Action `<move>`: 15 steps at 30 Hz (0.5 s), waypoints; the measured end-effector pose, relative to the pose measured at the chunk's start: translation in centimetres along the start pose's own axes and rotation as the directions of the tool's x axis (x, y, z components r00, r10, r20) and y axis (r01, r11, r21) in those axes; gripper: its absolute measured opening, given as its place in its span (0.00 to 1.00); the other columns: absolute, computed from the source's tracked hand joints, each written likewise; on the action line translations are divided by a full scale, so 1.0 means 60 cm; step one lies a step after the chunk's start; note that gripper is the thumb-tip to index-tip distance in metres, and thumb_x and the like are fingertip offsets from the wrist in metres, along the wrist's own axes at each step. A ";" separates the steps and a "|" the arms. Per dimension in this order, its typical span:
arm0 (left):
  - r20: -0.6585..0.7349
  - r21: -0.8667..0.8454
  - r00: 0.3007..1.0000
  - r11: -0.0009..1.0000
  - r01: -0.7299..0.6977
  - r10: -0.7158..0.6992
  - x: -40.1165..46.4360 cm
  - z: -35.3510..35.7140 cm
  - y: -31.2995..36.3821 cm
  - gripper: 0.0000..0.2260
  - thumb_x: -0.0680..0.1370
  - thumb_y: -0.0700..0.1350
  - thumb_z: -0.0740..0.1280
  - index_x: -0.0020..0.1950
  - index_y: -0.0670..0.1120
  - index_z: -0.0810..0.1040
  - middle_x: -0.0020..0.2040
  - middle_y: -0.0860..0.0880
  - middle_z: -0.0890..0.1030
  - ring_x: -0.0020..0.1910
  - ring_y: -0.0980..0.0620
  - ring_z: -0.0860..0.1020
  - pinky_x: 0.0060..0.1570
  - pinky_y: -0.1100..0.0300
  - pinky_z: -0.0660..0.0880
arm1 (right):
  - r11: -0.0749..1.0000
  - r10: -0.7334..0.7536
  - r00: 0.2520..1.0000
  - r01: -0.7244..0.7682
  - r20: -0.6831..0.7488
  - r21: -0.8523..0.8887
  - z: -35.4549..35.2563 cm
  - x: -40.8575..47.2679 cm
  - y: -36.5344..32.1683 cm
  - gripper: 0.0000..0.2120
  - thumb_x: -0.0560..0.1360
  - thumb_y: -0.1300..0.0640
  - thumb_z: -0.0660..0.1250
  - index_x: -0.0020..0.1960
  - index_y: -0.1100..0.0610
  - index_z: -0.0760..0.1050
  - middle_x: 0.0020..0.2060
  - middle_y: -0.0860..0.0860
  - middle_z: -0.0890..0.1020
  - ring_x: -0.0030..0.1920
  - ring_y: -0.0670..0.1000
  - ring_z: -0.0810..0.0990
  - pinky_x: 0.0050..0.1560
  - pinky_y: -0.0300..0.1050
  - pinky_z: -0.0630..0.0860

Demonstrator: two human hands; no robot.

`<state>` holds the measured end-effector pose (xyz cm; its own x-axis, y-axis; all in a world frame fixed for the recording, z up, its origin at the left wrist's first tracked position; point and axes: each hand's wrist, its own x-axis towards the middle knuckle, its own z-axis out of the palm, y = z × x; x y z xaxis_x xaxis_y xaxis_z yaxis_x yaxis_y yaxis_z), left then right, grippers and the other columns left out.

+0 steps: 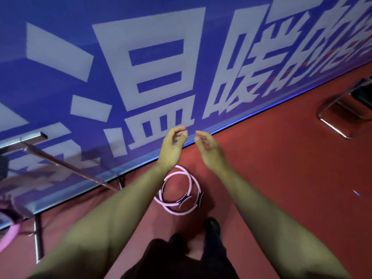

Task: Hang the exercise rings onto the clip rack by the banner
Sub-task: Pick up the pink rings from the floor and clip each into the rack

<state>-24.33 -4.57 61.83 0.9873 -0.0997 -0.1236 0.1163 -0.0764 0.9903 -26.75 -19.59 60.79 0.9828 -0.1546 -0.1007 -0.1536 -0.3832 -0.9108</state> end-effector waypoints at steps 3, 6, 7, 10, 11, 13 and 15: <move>-0.081 -0.004 0.996 1.000 0.021 -0.022 0.013 -0.008 -0.024 0.10 0.80 0.49 0.66 0.60 0.50 0.77 0.59 0.49 0.82 0.61 0.46 0.79 0.65 0.41 0.73 | 1.000 -0.022 0.997 0.022 0.070 -0.009 0.020 0.031 0.012 0.16 0.81 0.49 0.65 0.67 0.53 0.76 0.61 0.46 0.81 0.60 0.44 0.79 0.64 0.44 0.74; -0.177 -0.006 0.981 0.997 0.075 -0.075 0.024 0.000 -0.049 0.10 0.79 0.51 0.66 0.59 0.51 0.78 0.58 0.48 0.82 0.60 0.45 0.79 0.65 0.41 0.73 | 1.000 -0.029 0.990 0.029 0.135 0.005 0.034 0.063 0.036 0.16 0.81 0.51 0.66 0.66 0.54 0.76 0.61 0.47 0.81 0.59 0.44 0.79 0.63 0.42 0.74; -0.209 -0.008 0.974 0.996 0.093 -0.093 0.028 0.007 -0.058 0.11 0.79 0.50 0.66 0.59 0.50 0.78 0.57 0.48 0.82 0.60 0.45 0.79 0.64 0.41 0.73 | 1.000 -0.028 0.986 0.028 0.165 0.004 0.038 0.075 0.046 0.16 0.81 0.51 0.65 0.66 0.54 0.76 0.61 0.47 0.81 0.60 0.45 0.79 0.64 0.42 0.74; -0.295 -0.037 0.946 0.991 0.130 -0.135 0.041 0.033 -0.083 0.11 0.79 0.48 0.67 0.60 0.47 0.77 0.58 0.45 0.82 0.60 0.45 0.80 0.64 0.42 0.74 | 1.000 -0.021 0.968 0.019 0.251 0.008 0.049 0.113 0.082 0.17 0.79 0.46 0.64 0.65 0.52 0.76 0.61 0.46 0.81 0.61 0.45 0.80 0.66 0.48 0.75; -0.319 -0.051 0.936 0.989 0.141 -0.150 0.048 0.043 -0.091 0.12 0.80 0.46 0.67 0.61 0.44 0.77 0.59 0.44 0.82 0.60 0.46 0.80 0.64 0.42 0.74 | 1.000 -0.014 0.961 0.014 0.277 0.003 0.051 0.125 0.093 0.18 0.78 0.45 0.64 0.65 0.50 0.76 0.60 0.45 0.81 0.61 0.44 0.80 0.66 0.49 0.75; -0.361 -0.079 0.914 0.983 0.167 -0.184 0.066 0.062 -0.106 0.12 0.81 0.45 0.66 0.63 0.42 0.77 0.60 0.44 0.81 0.60 0.45 0.80 0.64 0.41 0.74 | 1.000 -0.007 0.945 0.011 0.327 -0.010 0.054 0.147 0.113 0.16 0.79 0.47 0.63 0.65 0.50 0.75 0.60 0.44 0.81 0.61 0.43 0.79 0.66 0.50 0.75; -0.395 -0.102 0.892 0.975 0.197 -0.222 0.086 0.080 -0.120 0.12 0.80 0.47 0.66 0.62 0.46 0.78 0.59 0.46 0.82 0.59 0.45 0.80 0.63 0.40 0.74 | 1.000 -0.013 0.932 0.021 0.363 -0.018 0.056 0.168 0.132 0.15 0.81 0.50 0.62 0.66 0.51 0.75 0.60 0.44 0.81 0.62 0.43 0.79 0.66 0.48 0.75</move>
<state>-20.58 -9.28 53.78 0.8973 0.3195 -0.3047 0.3193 0.0071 0.9476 -17.73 -21.11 51.22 0.9547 0.1918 -0.2274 -0.1348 -0.4024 -0.9055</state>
